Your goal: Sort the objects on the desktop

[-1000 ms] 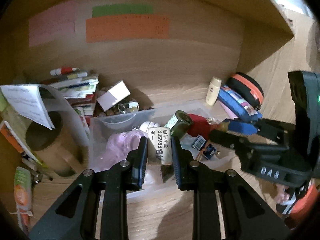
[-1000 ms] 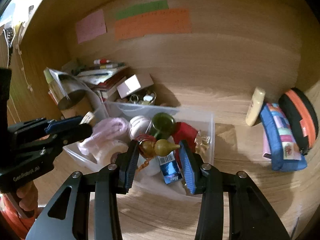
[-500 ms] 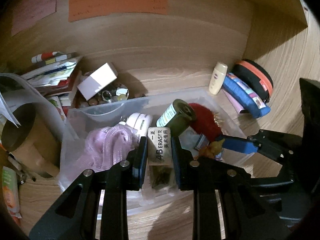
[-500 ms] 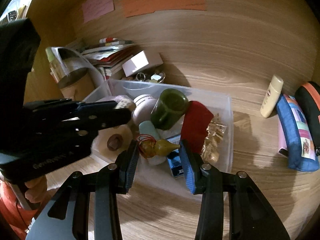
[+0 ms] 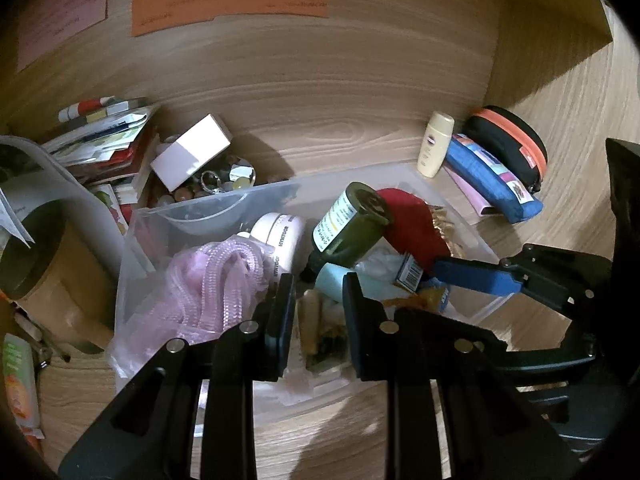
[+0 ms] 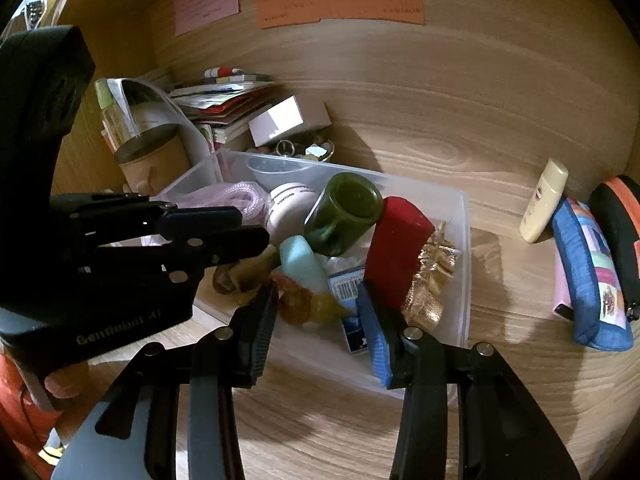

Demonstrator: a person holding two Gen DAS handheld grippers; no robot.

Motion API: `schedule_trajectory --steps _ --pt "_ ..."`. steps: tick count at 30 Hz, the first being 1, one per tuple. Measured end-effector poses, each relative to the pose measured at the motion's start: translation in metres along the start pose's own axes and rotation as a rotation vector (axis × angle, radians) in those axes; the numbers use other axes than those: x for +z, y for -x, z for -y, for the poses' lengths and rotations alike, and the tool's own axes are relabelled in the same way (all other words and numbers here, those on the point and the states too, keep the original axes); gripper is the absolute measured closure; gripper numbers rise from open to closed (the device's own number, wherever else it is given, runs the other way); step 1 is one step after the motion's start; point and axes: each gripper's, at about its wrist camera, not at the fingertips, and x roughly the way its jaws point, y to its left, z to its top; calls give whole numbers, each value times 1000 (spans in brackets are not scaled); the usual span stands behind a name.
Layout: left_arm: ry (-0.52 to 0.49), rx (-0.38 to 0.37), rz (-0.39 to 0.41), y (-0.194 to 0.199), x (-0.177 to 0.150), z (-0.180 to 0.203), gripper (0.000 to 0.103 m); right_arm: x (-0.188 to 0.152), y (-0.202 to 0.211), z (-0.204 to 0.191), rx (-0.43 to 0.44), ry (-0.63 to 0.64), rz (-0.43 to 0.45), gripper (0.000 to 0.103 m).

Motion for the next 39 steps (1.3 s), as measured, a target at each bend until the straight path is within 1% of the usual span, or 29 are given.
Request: schedule_trajectory --steps 2,4,10,11,13,14,15,17,19,20,21,23,26,28,30,34,35,39 --pt "3 -4 5 2 0 -1 80 0 1 -1 -2 4 3 59" --pt "7 -8 10 3 1 -2 79 0 1 -2 0 4 8 49" --pt "20 -3 47 17 3 -4 71 0 5 -10 9 25 9 47" --pt "22 -2 54 20 3 -5 69 0 6 -11 12 25 8 46" --pt "32 3 71 27 3 -8 63 1 8 -12 15 21 6 41" --pt "36 8 78 30 2 -9 59 1 10 -12 17 15 5 35" --pt "39 12 85 33 2 -12 57 2 12 -12 20 6 7 32" --pt "37 35 104 42 -1 -14 57 3 17 -13 20 4 7 30" --pt "34 59 119 49 -3 -15 50 2 22 -14 11 6 10 21" --pt "36 72 131 53 -5 -15 43 2 24 -15 3 5 16 19" --pt "38 80 139 55 -6 -16 39 2 26 -16 -6 7 20 19" --pt "42 98 151 62 -9 -17 37 1 30 -19 -21 14 22 19" --pt "56 107 158 70 -13 -21 28 -2 36 -22 -28 14 20 18" --pt "64 116 161 75 -16 -22 25 -4 38 -24 -30 9 20 18" --pt "63 127 175 80 -21 -22 13 -6 42 -26 -32 6 23 18" --pt "50 154 192 89 -31 -19 9 -11 52 -29 -50 -1 43 15" --pt "45 170 195 91 -34 -18 6 -12 54 -29 -52 -3 47 15" --pt "50 226 203 97 -41 -16 5 -15 64 -30 -62 -9 65 12"
